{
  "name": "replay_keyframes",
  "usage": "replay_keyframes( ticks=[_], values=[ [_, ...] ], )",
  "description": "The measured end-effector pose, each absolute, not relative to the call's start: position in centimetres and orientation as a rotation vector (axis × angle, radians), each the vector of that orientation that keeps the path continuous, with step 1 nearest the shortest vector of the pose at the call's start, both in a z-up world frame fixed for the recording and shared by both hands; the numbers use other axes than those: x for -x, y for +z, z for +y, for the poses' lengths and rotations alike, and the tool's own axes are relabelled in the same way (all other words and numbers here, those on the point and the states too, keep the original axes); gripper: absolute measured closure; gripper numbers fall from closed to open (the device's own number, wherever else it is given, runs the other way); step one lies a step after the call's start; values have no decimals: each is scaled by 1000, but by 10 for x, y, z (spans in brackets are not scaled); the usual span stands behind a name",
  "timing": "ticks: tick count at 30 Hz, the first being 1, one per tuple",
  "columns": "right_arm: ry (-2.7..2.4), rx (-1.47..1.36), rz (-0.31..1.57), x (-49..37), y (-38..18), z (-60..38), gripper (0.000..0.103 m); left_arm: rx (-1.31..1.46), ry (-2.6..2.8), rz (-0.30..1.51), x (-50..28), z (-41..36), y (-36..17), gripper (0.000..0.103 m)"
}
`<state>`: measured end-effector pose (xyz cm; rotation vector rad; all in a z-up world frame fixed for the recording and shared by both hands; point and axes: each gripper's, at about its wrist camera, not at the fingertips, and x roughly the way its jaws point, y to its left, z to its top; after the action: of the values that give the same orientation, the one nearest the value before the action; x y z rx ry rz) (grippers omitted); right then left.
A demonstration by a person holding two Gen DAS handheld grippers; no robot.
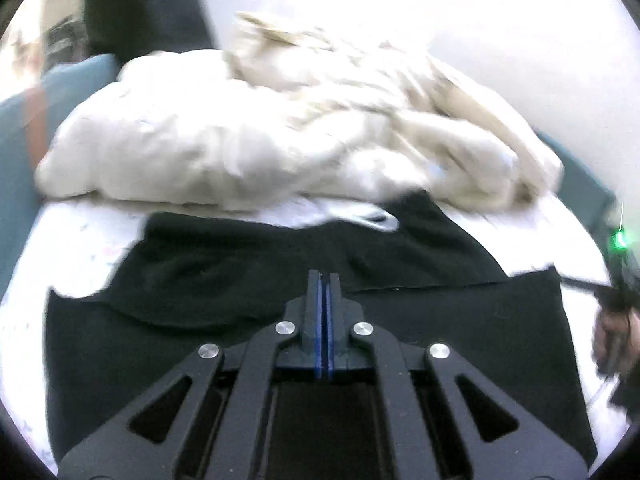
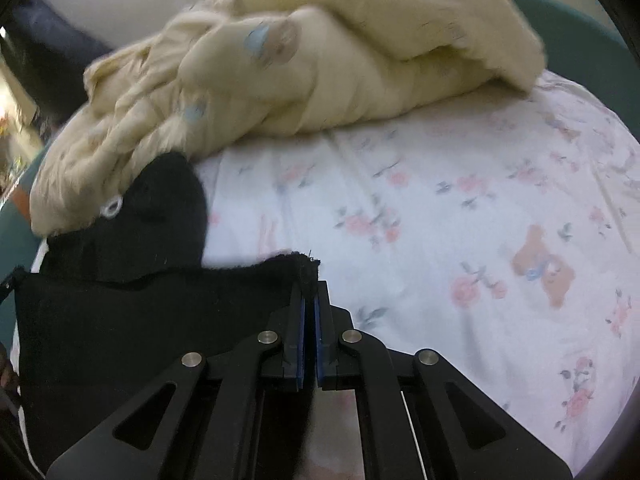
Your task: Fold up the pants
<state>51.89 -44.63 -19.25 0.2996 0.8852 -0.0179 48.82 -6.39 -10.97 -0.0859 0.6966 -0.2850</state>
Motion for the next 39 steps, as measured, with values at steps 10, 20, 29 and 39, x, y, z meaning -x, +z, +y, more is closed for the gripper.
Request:
replay_keyframes(
  ticks=[10, 20, 29, 39],
  values=[
    [-107, -244, 937, -549, -196, -435, 94, -70, -142, 950, -530, -92, -156, 89],
    [-124, -253, 982, -509, -194, -426, 29, -79, -64, 941, -463, -64, -149, 15],
    [-11, -420, 910, -396, -136, -399, 29, 116, 1, 901, -321, 1, -94, 15],
    [236, -610, 955, -253, -117, -306, 29, 515, 98, 975, -147, 87, -97, 15]
  ],
)
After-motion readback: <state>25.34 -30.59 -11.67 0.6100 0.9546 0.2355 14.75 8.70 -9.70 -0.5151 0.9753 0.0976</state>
